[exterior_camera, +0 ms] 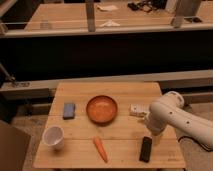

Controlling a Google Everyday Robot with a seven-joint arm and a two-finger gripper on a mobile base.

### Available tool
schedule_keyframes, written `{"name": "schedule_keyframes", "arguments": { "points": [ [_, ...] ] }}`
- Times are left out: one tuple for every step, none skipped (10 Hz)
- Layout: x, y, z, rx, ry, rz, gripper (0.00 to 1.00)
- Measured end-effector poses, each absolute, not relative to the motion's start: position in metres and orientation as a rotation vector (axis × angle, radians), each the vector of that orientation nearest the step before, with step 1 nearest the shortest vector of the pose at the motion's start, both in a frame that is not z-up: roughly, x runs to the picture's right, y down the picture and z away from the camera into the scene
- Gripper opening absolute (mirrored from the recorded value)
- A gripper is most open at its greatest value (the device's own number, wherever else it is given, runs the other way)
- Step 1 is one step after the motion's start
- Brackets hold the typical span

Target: Place the eraser on the white sponge

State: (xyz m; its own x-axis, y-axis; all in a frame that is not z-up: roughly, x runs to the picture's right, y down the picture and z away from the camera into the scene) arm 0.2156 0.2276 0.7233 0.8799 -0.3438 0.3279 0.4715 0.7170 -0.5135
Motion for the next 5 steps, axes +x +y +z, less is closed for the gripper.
{"name": "schedule_keyframes", "arguments": {
  "points": [
    [0.2146,0.2296,0.7234,-0.624,-0.223,-0.464,0.8],
    [0.2143,0.2317,0.7235,-0.625,-0.227,-0.47,0.8],
    [0.2141,0.2344,0.7239,-0.624,-0.234,-0.479,0.8],
    [0.2136,0.2371,0.7256,-0.621,-0.242,-0.49,0.8],
    [0.2132,0.2386,0.7266,-0.621,-0.246,-0.496,0.8]
  ]
}}
